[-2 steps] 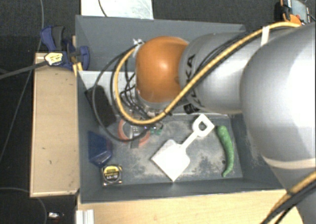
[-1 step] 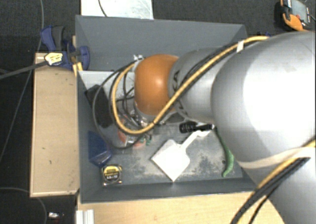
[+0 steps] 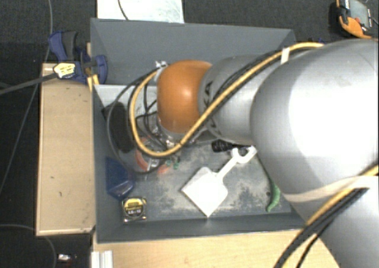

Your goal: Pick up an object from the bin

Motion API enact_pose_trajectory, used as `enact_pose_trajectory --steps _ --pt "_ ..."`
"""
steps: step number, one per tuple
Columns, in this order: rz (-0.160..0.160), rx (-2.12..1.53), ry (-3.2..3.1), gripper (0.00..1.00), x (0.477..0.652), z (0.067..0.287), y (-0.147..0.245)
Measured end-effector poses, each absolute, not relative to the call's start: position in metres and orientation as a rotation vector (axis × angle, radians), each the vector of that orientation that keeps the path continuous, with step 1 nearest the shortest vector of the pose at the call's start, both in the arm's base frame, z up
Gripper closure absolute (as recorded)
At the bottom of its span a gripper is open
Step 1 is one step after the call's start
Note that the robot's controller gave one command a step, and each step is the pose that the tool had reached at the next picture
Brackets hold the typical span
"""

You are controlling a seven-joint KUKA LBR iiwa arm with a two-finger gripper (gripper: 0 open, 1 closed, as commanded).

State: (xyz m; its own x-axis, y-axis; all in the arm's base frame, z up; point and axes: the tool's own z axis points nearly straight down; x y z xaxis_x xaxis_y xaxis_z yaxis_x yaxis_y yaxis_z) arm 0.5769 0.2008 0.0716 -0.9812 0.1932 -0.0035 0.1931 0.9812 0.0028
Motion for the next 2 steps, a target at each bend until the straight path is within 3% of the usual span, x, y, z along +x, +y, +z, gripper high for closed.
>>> enact_pose_trajectory --steps 1,2 --pt "0.009 0.376 3.115 0.00 0.570 0.073 0.196" --pt "-0.005 0.614 3.073 0.00 0.566 0.072 0.226"
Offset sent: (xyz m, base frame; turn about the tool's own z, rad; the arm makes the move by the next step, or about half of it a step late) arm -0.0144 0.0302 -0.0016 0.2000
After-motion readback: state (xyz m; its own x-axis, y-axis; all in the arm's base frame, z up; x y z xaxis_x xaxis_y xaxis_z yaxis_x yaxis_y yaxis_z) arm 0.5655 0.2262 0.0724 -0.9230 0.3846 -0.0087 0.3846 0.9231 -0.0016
